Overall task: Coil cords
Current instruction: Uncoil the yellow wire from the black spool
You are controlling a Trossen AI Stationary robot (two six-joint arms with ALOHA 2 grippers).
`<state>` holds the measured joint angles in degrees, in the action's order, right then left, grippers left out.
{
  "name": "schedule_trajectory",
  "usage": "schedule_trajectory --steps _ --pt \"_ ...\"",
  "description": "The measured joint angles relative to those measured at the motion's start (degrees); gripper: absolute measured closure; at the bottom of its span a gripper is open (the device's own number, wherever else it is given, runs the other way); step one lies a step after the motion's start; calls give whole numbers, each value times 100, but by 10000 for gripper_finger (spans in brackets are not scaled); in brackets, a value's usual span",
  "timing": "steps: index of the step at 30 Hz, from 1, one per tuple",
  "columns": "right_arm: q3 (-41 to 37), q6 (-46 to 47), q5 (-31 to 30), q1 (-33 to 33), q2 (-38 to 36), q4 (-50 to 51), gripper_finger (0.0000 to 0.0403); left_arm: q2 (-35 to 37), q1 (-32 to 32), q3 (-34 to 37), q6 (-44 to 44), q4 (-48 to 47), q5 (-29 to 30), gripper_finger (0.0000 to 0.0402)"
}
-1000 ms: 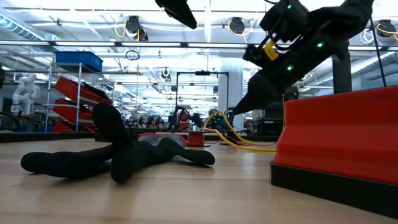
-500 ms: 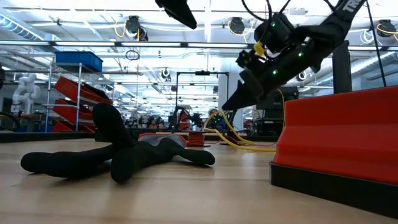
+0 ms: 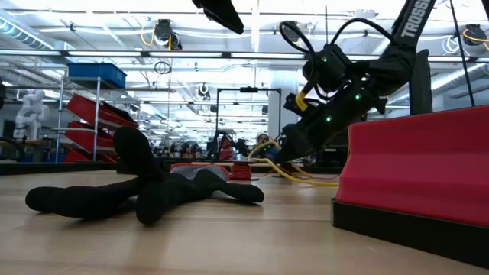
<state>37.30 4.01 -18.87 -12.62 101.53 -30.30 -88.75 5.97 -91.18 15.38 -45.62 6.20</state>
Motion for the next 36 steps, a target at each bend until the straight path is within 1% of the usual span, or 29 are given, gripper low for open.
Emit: schedule_trajectory --steps 3,5,9,14,19,23,25,27,31,36 --pt "-2 -11 -194 -146 -173 237 378 0 -1 0 0 22 0 269" --pt "-2 17 -225 -322 -275 564 395 0 -1 0 2 30 0 269" --pt "4 122 -234 -641 -418 1169 393 0 1 0 2 28 0 269" --pt "20 272 -270 -887 -430 1464 399 -1 -1 0 2 28 1 269" --pt "28 418 -295 -944 -432 1806 401 -1 -1 0 2 26 2 269" --pt "-34 519 -570 -947 -410 2504 401 -2 -1 0 3 24 3 269" --pt "-15 563 -591 -955 -464 2708 401 -2 -1 1 5 24 4 269" --pt "-75 590 -679 -957 -558 2882 401 -4 -1 7 4 67 24 269" --pt "-334 591 -729 -994 -848 2905 402 -4 -1 7 5 54 22 269" --pt "-728 646 -827 -1098 -1454 2943 402 -7 -1 9 4 133 24 269"
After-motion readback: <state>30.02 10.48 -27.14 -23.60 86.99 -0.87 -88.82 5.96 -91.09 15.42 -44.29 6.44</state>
